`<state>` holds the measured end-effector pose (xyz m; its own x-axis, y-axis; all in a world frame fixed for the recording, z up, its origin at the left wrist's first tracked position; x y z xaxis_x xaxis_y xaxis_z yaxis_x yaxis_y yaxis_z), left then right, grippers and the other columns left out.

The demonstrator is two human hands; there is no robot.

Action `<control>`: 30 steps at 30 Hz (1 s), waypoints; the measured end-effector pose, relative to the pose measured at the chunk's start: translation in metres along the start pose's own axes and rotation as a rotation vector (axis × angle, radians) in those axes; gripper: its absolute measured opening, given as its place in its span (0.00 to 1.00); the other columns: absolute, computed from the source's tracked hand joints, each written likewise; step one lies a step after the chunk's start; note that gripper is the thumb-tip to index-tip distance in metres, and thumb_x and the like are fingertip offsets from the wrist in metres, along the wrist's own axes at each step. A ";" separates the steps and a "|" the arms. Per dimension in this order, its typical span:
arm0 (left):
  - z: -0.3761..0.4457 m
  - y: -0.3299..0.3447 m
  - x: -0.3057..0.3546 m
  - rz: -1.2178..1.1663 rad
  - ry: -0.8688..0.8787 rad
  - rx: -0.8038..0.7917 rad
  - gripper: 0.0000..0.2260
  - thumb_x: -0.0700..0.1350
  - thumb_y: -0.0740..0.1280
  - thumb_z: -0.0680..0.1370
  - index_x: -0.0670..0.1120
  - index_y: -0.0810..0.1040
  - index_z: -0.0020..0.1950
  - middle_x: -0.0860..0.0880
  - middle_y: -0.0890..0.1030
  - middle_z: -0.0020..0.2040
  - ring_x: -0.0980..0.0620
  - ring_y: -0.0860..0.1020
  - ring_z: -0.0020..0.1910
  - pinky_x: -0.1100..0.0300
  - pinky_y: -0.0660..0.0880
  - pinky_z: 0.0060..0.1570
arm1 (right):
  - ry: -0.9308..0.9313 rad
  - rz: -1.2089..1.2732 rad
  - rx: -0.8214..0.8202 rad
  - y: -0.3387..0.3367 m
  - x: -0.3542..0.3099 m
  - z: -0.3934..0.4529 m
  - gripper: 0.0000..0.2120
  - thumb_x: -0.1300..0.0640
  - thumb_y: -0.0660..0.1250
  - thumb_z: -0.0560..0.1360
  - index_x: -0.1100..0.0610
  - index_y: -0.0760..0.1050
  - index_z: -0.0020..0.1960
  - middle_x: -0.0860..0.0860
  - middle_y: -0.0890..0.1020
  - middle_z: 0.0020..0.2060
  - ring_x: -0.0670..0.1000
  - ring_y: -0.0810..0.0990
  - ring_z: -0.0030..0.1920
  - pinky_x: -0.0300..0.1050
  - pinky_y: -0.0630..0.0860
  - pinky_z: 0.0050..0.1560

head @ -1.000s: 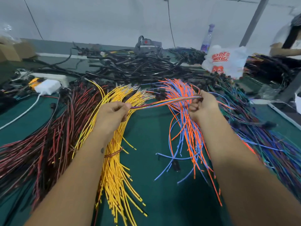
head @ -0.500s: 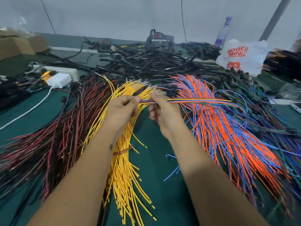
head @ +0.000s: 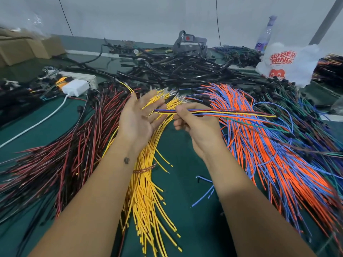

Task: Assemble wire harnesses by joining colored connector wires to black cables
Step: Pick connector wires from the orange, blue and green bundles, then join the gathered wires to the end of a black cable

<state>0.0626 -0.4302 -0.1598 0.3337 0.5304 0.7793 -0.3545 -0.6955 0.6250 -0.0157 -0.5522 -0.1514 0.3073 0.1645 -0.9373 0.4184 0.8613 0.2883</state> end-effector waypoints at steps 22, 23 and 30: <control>0.022 0.025 0.008 0.648 0.125 0.009 0.14 0.44 0.55 0.84 0.47 0.80 0.49 0.47 0.82 0.48 0.51 0.81 0.47 0.55 0.75 0.50 | 0.115 0.112 0.094 -0.025 -0.002 0.026 0.06 0.66 0.66 0.76 0.63 0.77 0.41 0.53 0.80 0.27 0.46 0.78 0.26 0.37 0.77 0.31; 0.030 0.025 0.012 0.680 0.141 0.022 0.14 0.44 0.55 0.84 0.48 0.80 0.47 0.48 0.83 0.47 0.50 0.80 0.48 0.55 0.75 0.52 | 0.108 0.091 0.156 -0.029 0.002 0.028 0.05 0.66 0.67 0.77 0.64 0.77 0.42 0.53 0.79 0.27 0.46 0.78 0.26 0.37 0.77 0.30; 0.093 0.022 0.010 0.892 0.292 0.158 0.13 0.38 0.58 0.79 0.51 0.79 0.41 0.54 0.82 0.45 0.55 0.78 0.52 0.55 0.71 0.60 | 0.107 -0.098 0.280 -0.039 0.023 0.026 0.06 0.66 0.70 0.75 0.62 0.77 0.40 0.53 0.80 0.25 0.48 0.80 0.25 0.37 0.76 0.28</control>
<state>0.1398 -0.4851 -0.1423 -0.2415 -0.1423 0.9599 -0.2437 -0.9486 -0.2019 -0.0026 -0.5943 -0.1789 0.1682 0.1501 -0.9743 0.6655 0.7118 0.2246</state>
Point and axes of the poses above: each hand's wrist, its own z-axis towards the middle knuckle, its own y-axis out of the palm, x = y × z, the point moved 4 cm from there along z, towards the middle knuckle
